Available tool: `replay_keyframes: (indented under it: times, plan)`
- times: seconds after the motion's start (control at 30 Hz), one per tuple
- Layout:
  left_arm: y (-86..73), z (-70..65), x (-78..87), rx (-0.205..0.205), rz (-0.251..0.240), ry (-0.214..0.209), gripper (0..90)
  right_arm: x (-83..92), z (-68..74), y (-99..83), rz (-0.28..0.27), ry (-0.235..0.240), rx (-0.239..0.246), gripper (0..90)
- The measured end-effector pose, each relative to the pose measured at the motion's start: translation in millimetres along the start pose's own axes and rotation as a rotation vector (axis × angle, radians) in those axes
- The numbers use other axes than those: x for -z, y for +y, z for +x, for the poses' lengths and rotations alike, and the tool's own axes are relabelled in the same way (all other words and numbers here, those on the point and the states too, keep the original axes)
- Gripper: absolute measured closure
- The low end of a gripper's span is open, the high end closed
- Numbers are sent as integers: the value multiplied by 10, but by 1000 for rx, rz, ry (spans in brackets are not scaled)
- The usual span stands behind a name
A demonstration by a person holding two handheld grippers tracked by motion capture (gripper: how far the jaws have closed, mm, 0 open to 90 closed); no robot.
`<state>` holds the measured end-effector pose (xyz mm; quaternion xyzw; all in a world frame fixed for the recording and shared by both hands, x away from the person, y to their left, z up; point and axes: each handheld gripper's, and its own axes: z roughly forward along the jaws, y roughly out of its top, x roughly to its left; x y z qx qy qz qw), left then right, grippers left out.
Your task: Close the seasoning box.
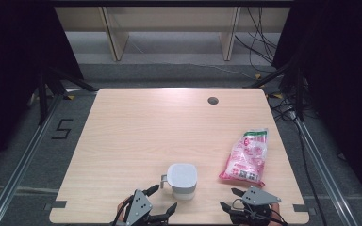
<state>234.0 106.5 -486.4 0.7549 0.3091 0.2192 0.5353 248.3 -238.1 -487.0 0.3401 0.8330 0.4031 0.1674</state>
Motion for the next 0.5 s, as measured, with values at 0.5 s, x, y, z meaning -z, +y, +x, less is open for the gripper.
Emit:
replay_keyframes:
  times: [0.5]
  plan:
    - [-16,71,41,32,-9,21,197,-16,-17,-35,8,18,16,363]
